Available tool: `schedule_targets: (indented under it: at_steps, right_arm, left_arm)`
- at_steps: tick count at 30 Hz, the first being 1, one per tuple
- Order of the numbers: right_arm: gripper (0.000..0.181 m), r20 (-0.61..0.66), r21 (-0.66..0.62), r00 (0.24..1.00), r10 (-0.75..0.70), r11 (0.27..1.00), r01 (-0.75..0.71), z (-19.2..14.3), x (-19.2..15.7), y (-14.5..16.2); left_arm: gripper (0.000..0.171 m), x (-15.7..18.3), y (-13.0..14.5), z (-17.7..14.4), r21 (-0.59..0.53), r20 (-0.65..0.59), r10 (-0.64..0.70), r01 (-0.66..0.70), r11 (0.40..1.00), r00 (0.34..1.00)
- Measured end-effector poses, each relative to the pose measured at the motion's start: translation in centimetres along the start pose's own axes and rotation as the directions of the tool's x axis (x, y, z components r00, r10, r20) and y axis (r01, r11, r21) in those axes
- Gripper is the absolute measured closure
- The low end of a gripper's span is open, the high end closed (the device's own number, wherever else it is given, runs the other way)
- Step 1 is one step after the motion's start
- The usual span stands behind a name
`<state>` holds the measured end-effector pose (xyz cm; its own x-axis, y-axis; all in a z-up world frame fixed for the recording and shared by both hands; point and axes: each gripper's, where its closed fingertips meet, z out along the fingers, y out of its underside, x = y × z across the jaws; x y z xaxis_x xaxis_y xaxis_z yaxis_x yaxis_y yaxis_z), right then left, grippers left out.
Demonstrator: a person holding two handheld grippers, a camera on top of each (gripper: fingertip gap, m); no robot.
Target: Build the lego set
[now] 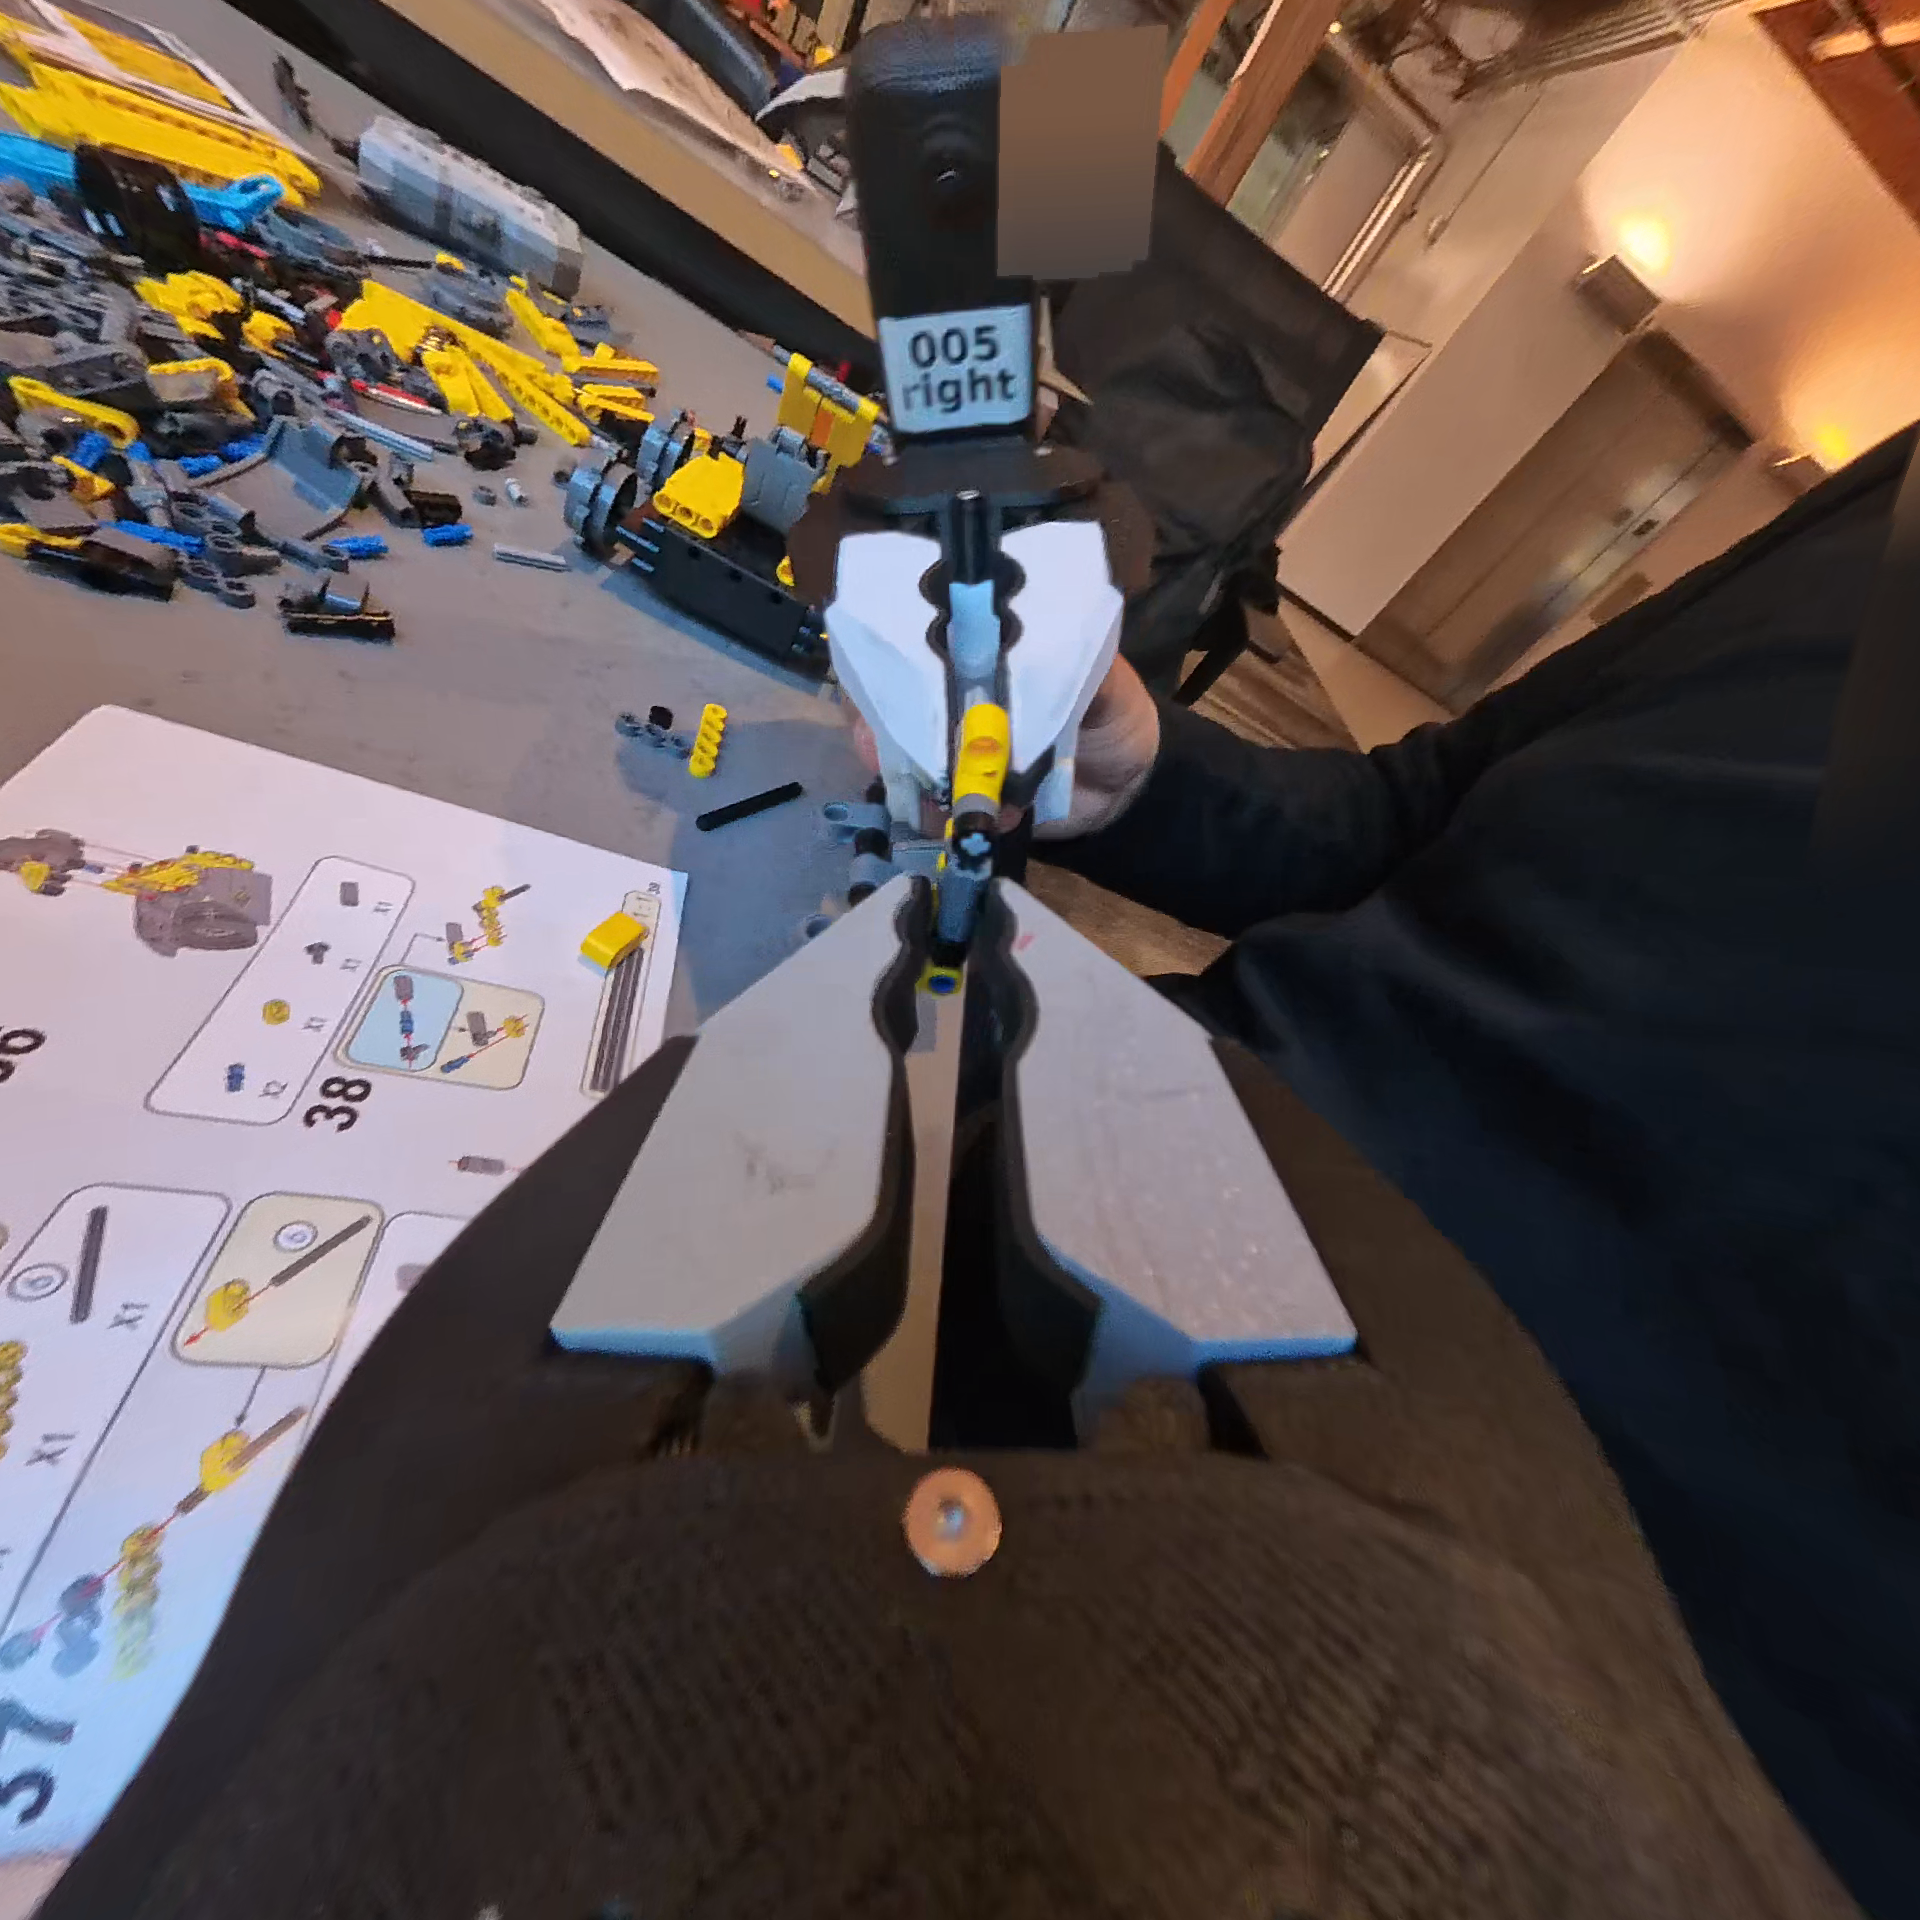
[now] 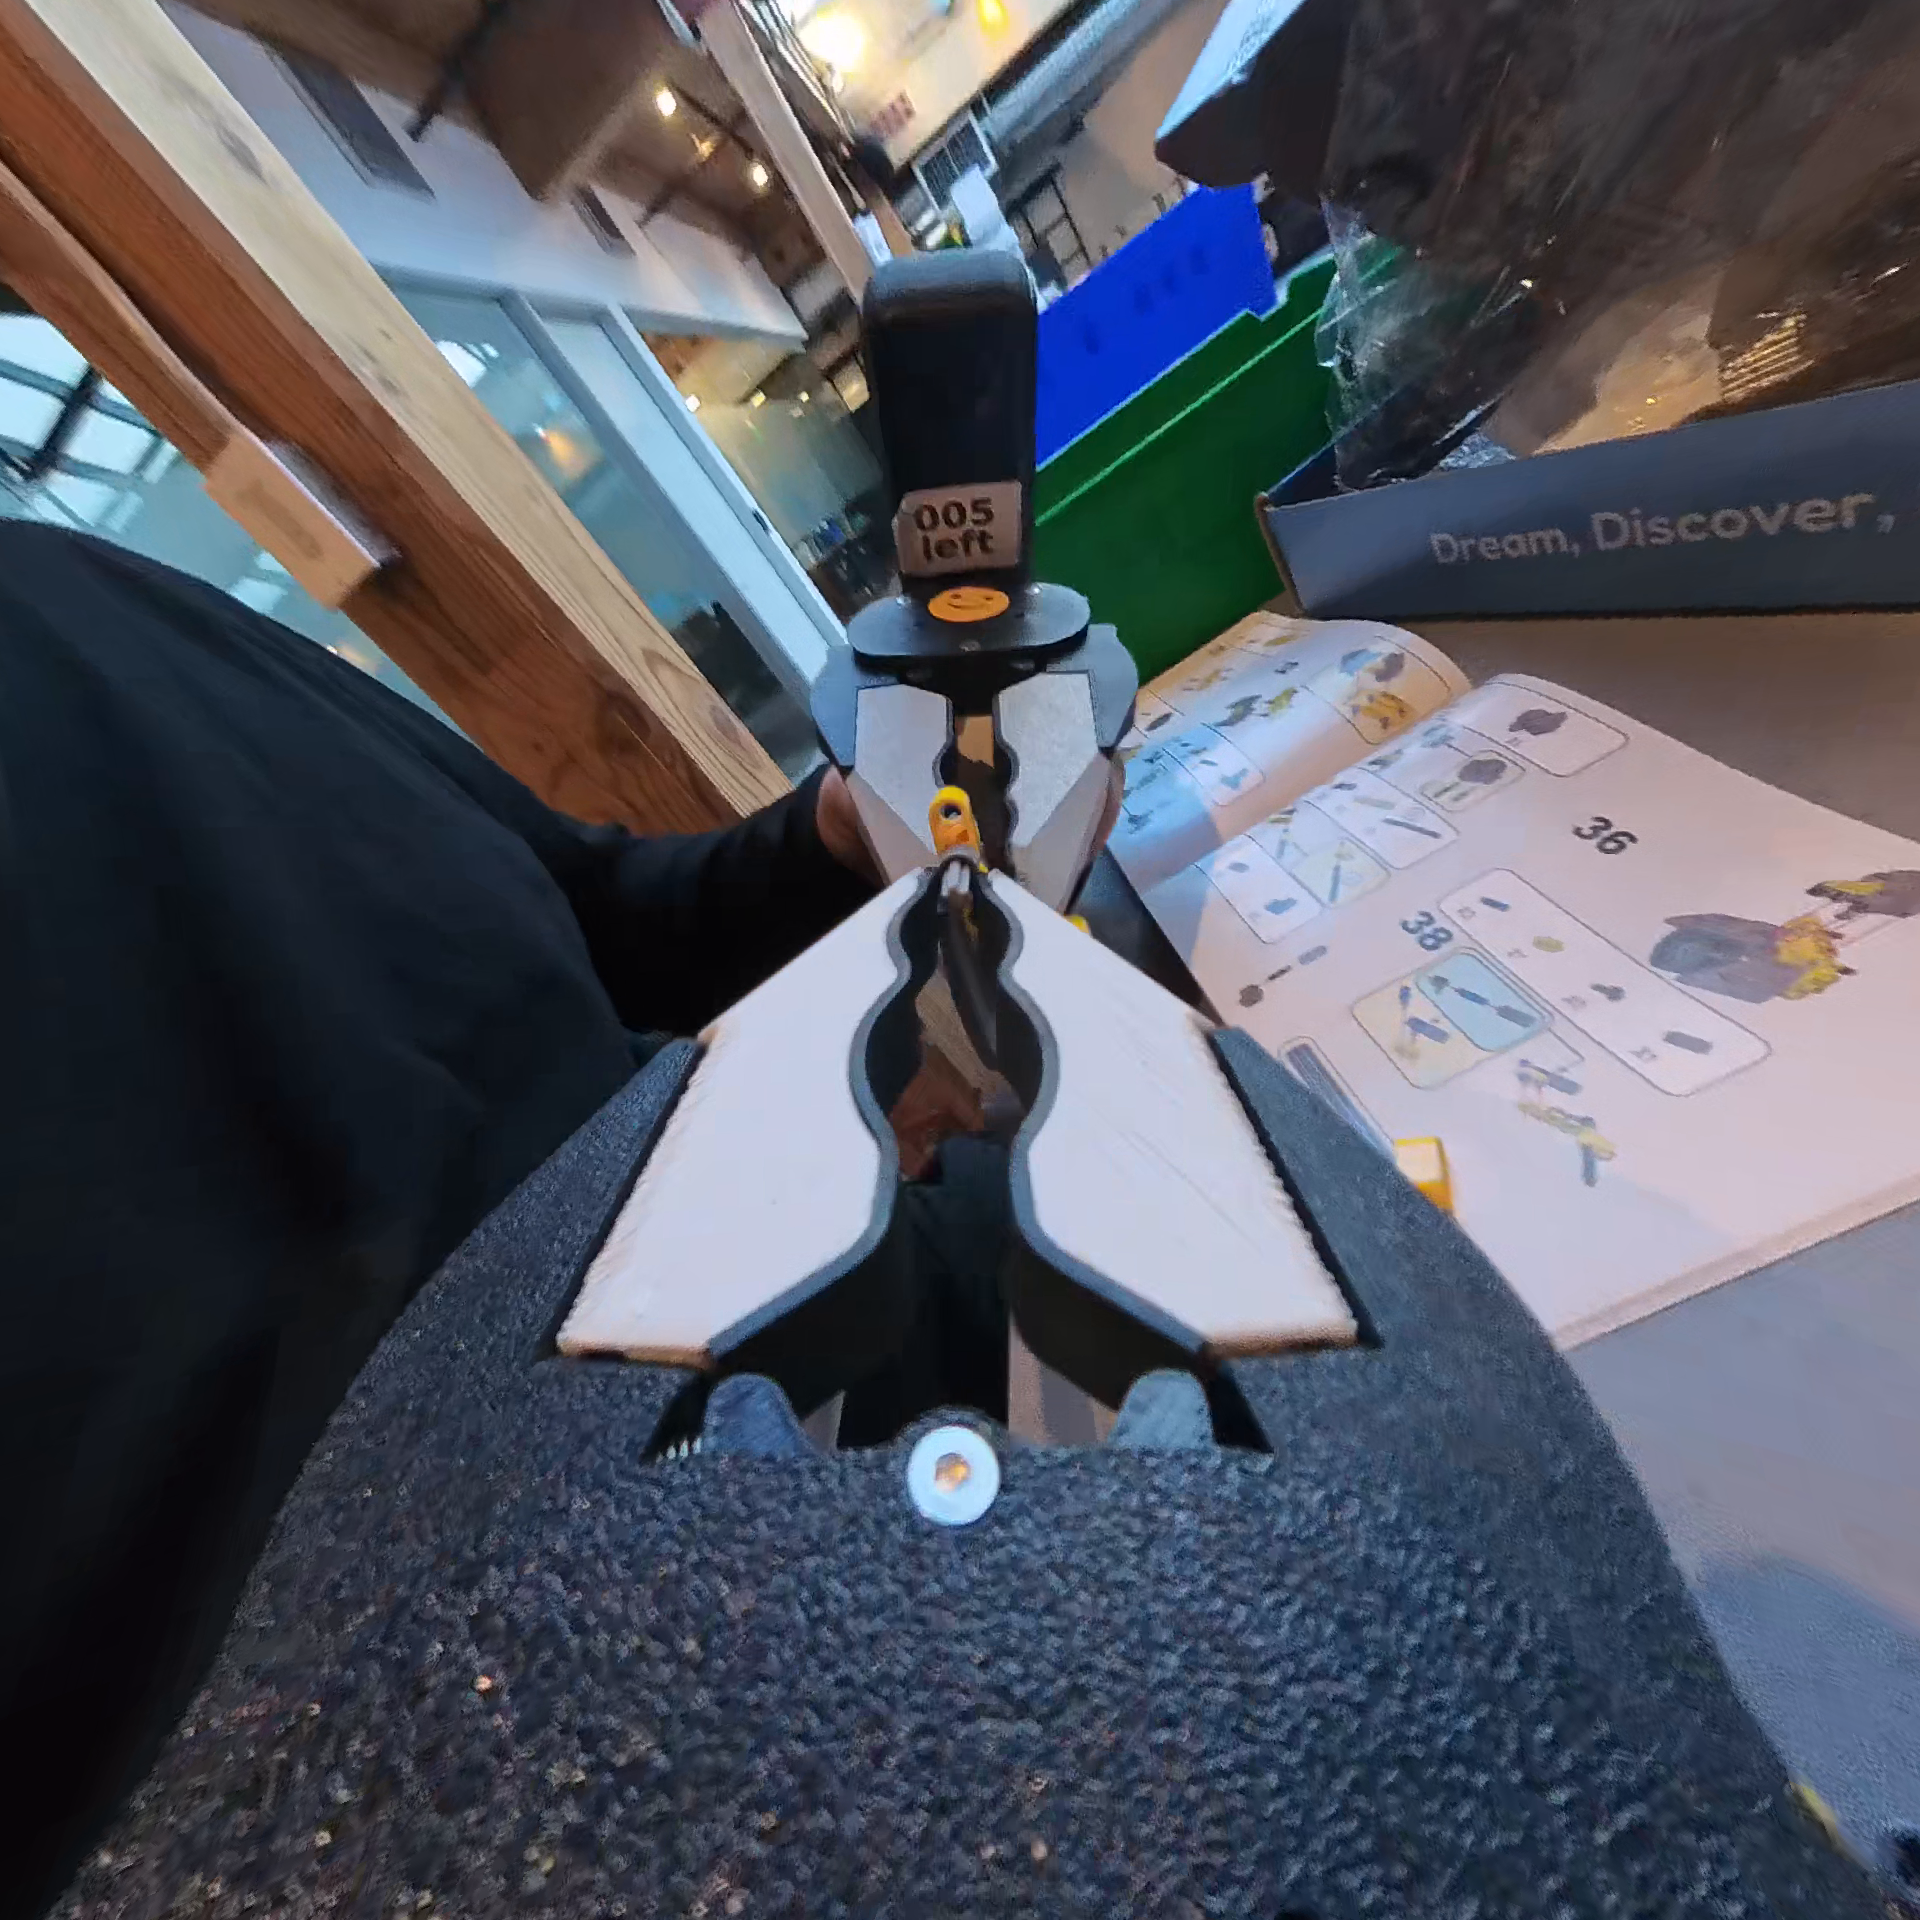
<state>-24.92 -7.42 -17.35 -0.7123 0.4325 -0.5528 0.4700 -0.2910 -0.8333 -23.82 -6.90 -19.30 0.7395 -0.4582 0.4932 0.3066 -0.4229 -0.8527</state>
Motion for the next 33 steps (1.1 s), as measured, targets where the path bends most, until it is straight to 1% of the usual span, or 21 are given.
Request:
schedule_targets:
  at_steps: [2,5,8,10,11,12,13,17,20,21,22,23,25,29,33]
  right_arm:
    - [0.176,0.01,0.016,1.0,0.02,1.0,-0.02,0.0,0.0,0.0]
    - [0.176,0.0,0.043,1.0,0.005,0.999,-0.005,0.1,-0.2,-0.4]
    - [0.176,-0.011,0.125,1.0,0.025,0.992,-0.023,0.1,0.0,-1.3]
    - [0.176,-0.02,0.149,0.999,0.048,0.988,-0.044,0.4,0.2,-1.2]
    - [0.176,-0.026,0.155,0.999,0.038,0.987,-0.033,0.6,0.0,-1.2]
    - [0.176,-0.029,0.159,0.999,0.023,0.987,-0.018,0.8,-0.2,-1.3]
    - [0.176,-0.043,0.163,0.999,0.015,0.987,-0.008,0.9,-0.2,-1.3]
    - [0.176,-0.048,0.135,0.999,0.023,0.991,-0.017,1.1,0.0,-0.9]
    - [0.176,-0.05,0.121,0.999,0.004,0.993,0.002,1.2,-0.1,-0.8]
    - [0.176,-0.05,0.129,0.999,0.003,0.992,0.003,1.2,-0.2,-0.9]
    - [0.176,-0.049,0.138,0.999,0.01,0.99,-0.003,1.1,-0.1,-1.0]
    - [0.176,-0.031,0.156,0.999,0.028,0.987,-0.023,1.0,-0.2,-1.2]
    - [0.176,0.012,0.202,0.996,0.084,0.976,-0.084,0.8,-0.3,-1.7]
    - [0.176,0.065,0.261,0.986,0.151,0.951,-0.163,0.4,-0.2,-2.4]
    - [0.176,0.075,0.274,0.98,0.183,0.941,-0.197,0.1,0.1,-2.4]
  left_arm:
    - [0.164,0.1,0.0,0.0,0.007,-0.013,-0.004,0.005,1.0,1.0]
    - [0.164,0.3,-0.4,-0.2,0.023,-0.044,-0.034,0.035,0.999,0.998]
    - [0.163,0.0,-1.2,-0.1,0.059,-0.022,-0.03,0.032,0.998,0.999]
    - [0.155,0.4,-1.8,0.3,0.086,-0.042,-0.054,0.057,0.995,0.998]
    - [0.156,0.5,-1.8,0.5,0.091,-0.052,-0.064,0.069,0.993,0.997]
    - [0.162,0.5,-1.8,0.6,0.098,-0.053,-0.061,0.066,0.993,0.997]
    - [0.163,0.4,-1.9,0.6,0.113,-0.044,-0.054,0.059,0.992,0.998]
    - [0.163,0.3,-1.3,0.3,0.06,-0.044,-0.07,0.073,0.996,0.997]
    - [0.162,0.4,-1.0,0.1,-0.007,-0.034,-0.055,0.055,0.998,0.998]
    - [0.16,0.4,-0.8,0.1,-0.034,-0.023,-0.042,0.041,0.999,0.999]
    - [0.153,0.6,-1.0,0.0,-0.032,-0.018,-0.032,0.032,0.999,0.999]
    - [0.151,0.7,-1.3,0.0,-0.015,-0.015,-0.024,0.024,1.0,1.0]
    - [0.154,0.7,-1.7,0.2,0.023,0.003,-0.013,0.013,1.0,1.0]
    - [0.157,0.5,-2.3,-0.1,0.111,0.017,-0.034,0.032,0.993,0.999]
    - [0.156,0.1,-2.2,-1.2,0.142,0.048,-0.046,0.038,0.989,0.998]
